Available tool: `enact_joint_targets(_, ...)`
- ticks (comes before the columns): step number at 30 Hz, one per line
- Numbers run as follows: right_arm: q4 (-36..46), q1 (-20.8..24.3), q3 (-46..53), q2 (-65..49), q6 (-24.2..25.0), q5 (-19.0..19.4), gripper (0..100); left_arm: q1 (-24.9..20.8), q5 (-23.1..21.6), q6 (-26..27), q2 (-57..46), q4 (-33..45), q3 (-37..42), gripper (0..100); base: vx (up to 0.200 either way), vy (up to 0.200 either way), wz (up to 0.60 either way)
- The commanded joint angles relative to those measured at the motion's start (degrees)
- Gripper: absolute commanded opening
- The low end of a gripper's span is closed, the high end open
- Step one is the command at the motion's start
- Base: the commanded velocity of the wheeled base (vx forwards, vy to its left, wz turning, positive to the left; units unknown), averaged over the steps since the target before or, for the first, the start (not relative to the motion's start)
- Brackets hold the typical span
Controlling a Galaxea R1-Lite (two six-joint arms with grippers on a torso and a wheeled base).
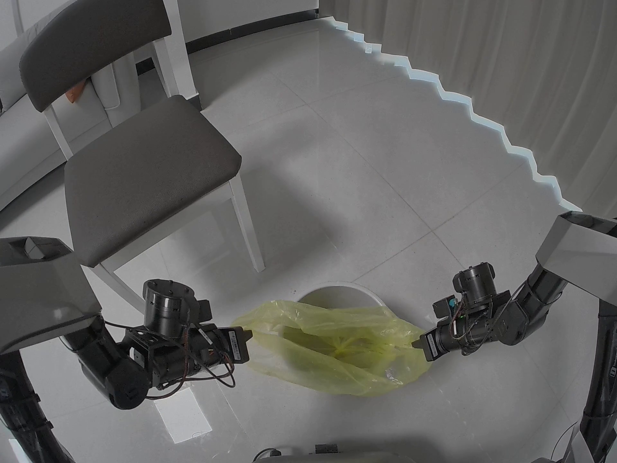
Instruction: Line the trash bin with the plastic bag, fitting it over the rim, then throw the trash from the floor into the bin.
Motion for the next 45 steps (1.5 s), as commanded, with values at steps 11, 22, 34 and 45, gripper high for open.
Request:
enact_joint_targets(11, -0.23, 5.68, 3.91, -1.63, 0.03, -0.43, 0, -2.37, -0.04, 0.08, 0.28, -1.21, 5.82, 0, 0.0, 0.0, 0.0)
enact_joint_targets(22, 0.47, 4.01, -5.14, 5.05, 0.47, -1.3, 0, 0.0, -0.13, 4.21, 13.55, -7.89, -1.83, 0, 0.0, 0.0, 0.0)
enact_joint_targets(34, 0.65, 0.58, -7.78, 3.47, 0.29, -1.3, 0, 1.5, -0.83, 3.86, 15.92, -7.98, -9.48, 0, 0.0, 0.0, 0.0)
enact_joint_targets(45, 0.56, 0.67, -5.84, 3.12, -0.06, -1.3, 100, 0.88, -0.66, 3.51, 15.84, -11.32, -6.57, 0, 0.0, 0.0, 0.0)
